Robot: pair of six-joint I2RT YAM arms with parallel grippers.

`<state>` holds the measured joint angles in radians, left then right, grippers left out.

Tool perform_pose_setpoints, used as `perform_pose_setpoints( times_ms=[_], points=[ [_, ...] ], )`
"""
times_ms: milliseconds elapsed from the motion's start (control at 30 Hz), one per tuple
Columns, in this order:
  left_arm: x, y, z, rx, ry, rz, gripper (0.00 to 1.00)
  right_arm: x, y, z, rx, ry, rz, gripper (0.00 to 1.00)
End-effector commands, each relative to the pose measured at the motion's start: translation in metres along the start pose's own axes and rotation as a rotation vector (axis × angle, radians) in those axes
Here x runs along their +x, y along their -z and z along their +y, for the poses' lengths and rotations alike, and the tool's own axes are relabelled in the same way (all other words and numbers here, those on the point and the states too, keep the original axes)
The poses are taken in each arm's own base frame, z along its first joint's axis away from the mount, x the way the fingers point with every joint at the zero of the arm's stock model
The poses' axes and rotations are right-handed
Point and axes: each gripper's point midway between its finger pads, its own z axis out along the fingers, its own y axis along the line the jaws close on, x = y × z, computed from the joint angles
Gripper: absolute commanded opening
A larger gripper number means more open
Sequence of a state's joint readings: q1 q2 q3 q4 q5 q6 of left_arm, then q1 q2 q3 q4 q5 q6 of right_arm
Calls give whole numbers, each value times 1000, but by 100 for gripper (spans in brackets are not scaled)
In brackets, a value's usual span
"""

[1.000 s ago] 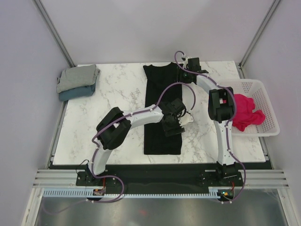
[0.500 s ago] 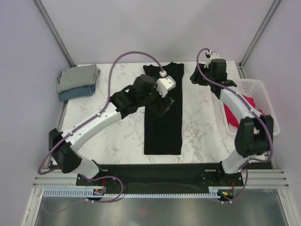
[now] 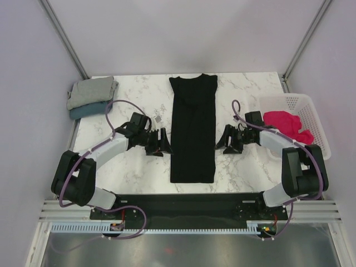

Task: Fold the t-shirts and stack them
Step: Fold the tshirt

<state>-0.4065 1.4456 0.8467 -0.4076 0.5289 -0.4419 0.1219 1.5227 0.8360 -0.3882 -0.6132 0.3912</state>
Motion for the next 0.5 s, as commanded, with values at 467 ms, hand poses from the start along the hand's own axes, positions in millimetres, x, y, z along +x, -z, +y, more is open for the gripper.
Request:
perform_pose_setpoints(
  times_ms=[467],
  points=[
    [31, -19, 3, 125, 295, 80, 66, 117, 7, 7, -52, -348, 279, 65]
  ],
)
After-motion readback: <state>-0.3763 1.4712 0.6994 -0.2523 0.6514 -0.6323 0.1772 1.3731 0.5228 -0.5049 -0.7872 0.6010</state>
